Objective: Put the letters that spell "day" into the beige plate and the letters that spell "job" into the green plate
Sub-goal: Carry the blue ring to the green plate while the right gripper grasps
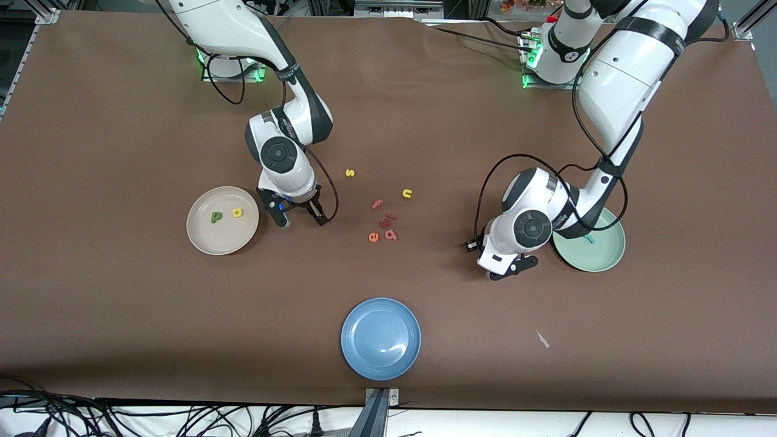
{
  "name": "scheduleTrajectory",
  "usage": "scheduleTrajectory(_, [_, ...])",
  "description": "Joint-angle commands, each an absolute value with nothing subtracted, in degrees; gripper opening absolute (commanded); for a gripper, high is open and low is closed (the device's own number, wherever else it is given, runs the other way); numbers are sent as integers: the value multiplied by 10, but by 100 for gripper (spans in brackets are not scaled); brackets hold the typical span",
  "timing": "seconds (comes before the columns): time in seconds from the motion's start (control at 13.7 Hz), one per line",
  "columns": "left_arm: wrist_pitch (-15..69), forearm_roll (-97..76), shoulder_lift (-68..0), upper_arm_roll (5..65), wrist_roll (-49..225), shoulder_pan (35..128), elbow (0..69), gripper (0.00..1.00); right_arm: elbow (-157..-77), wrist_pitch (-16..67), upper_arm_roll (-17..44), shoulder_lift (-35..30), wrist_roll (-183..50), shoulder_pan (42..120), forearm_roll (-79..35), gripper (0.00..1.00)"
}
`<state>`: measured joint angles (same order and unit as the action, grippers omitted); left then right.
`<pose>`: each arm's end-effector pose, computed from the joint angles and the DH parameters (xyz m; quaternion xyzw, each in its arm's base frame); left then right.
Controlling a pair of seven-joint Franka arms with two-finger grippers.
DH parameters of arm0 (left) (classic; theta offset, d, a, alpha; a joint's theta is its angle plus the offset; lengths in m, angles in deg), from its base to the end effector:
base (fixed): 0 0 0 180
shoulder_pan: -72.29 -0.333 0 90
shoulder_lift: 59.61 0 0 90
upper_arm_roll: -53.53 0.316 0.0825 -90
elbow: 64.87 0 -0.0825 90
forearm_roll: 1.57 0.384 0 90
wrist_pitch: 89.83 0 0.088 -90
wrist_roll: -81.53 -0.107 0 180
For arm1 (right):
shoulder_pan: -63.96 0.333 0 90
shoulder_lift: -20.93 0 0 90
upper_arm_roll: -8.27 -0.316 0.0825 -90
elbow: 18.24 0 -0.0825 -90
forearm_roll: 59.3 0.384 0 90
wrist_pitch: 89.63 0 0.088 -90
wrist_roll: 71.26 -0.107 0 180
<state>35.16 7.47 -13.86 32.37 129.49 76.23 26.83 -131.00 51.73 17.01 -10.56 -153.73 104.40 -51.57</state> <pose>0.6247 -0.2551 0.1717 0.9763 0.1873 -0.1081 0.0121 0.5181 0.3221 0.1883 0.8838 -0.4674 -0.0120 0.0166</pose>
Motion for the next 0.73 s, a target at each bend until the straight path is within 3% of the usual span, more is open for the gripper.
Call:
scheduleTrajectory(0.0, [344, 78, -135, 329, 1291, 767, 268, 0, -1321, 530, 172, -104, -1547, 1049, -511, 88])
scheduleTrajectory(0.22, [333, 79, -154, 329, 1293, 761, 261, 0, -1321, 530, 172, -105, -1548, 1049, -511, 81])
scheduleTrajectory(0.66, [165, 78, -262, 330, 1147, 694, 260, 0, -1331, 540, 171, -110, -1552, 1050, -509, 73])
